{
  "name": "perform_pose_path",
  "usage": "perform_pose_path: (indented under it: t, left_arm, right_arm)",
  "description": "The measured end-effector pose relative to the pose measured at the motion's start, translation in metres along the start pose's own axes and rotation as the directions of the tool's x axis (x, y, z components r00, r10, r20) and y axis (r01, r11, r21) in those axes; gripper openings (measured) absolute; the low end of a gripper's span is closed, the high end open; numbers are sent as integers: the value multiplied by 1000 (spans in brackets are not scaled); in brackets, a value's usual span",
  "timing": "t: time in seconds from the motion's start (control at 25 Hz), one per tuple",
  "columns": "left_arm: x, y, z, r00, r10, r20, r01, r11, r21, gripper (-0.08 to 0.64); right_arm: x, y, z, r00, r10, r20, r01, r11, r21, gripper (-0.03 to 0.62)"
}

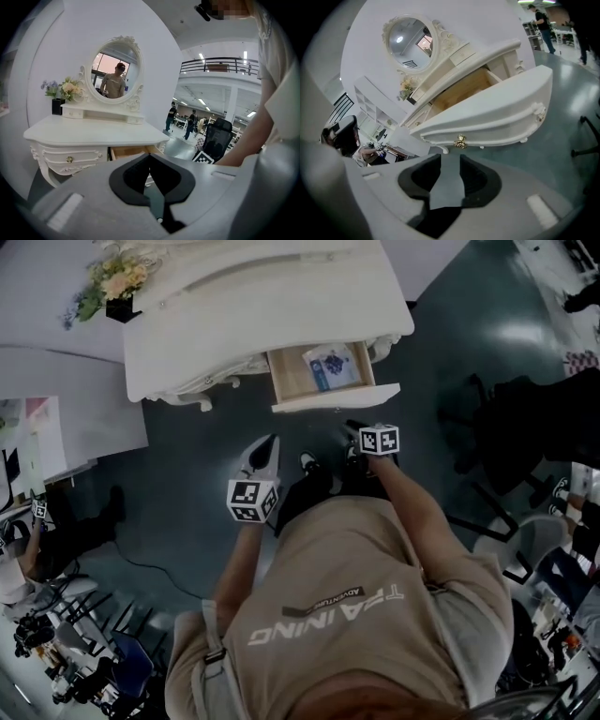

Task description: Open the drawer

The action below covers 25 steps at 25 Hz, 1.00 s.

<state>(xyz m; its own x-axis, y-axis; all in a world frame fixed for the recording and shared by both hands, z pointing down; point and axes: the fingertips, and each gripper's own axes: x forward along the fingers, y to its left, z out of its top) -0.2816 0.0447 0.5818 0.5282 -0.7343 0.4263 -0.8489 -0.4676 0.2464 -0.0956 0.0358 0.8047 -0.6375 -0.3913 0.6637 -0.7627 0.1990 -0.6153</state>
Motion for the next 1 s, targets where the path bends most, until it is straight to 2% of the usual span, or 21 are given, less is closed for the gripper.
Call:
perform_pose_path:
  t: [0.12, 0.2, 0.36, 0.4, 0.44, 0.56, 0.72, 0.92, 1.0]
  left_arm:
    - [4, -12, 7, 1000, 3, 24, -3, 1000, 5, -2]
    - [9, -22, 9, 999, 11, 33, -12, 1000, 10, -2]
    - [14, -46, 13, 997, 57, 43, -57, 998, 1, -2]
    - [15, -53, 14, 996, 71, 46, -71, 997, -3, -2]
    - [17, -59, 16, 995, 86, 50, -86, 996, -6, -2]
    - [23, -85, 17, 990, 126, 60, -126, 992, -13, -2]
    - [28, -130, 10, 985, 164, 58, -165, 986, 13, -2]
    - [31, -182, 4, 977, 201, 68, -200, 980, -15, -2]
    - [29, -194, 4, 978, 199, 69, -199, 980, -17, -2]
  right_arm:
    - [-14, 8, 7, 999, 47, 3, -47, 997, -67, 124]
    - [-24, 14, 16, 996, 86, 12, -84, 989, -122, 98]
    - [-59, 27, 38, 987, 157, 42, -143, 961, -238, 55]
    - [-68, 29, 42, 984, 175, 45, -157, 952, -264, 23]
    - [-77, 30, 47, 981, 189, 44, -168, 941, -292, 3]
    - [-101, 24, 52, 977, 213, 21, -189, 904, -383, 3]
    - [-139, 22, 56, 966, 260, -8, -235, 860, -453, 3]
    - [-190, 26, 68, 953, 303, -21, -260, 779, -571, 3]
    - [-200, 28, 72, 947, 322, -25, -273, 757, -593, 3]
